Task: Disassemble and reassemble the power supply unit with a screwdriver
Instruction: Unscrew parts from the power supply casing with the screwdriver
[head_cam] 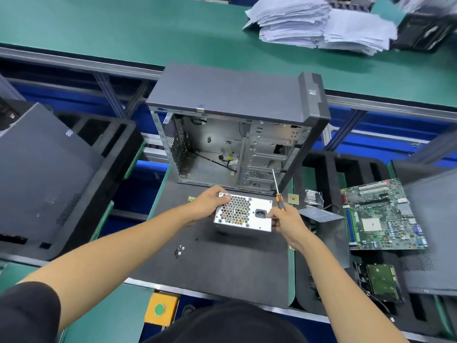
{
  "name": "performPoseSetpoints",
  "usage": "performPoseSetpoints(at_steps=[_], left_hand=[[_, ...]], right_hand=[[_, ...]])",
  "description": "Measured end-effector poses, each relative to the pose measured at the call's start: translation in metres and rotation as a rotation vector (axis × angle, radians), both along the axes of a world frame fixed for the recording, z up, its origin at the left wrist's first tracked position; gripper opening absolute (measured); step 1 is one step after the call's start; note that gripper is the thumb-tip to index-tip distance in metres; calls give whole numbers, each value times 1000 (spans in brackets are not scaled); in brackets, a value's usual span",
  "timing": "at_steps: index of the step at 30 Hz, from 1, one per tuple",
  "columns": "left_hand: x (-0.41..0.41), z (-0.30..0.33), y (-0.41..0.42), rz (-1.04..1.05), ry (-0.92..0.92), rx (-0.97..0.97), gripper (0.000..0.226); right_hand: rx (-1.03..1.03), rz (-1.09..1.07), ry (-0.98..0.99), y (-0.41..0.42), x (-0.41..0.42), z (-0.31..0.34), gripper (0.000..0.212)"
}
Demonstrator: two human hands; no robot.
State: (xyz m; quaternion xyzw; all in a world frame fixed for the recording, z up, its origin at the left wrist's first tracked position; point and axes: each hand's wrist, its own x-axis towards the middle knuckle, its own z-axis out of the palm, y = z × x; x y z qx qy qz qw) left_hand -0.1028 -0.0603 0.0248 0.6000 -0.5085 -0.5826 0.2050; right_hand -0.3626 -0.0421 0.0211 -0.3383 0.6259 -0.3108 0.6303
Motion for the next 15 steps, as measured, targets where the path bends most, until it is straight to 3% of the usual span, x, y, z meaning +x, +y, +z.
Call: performPoseSetpoints(at_steps=[3,9,15], left_hand=[[11,-1,5,87,75,-9,28],[71,-22,29,167,-183,-214,20],[128,-43,58,-171,-568,-308,11]], right_hand=[[30,-6,-48,0,-2,0,23],[84,-95,-133,-9,3,-1,29],[95,-81,-77,-16,1,-8,27]])
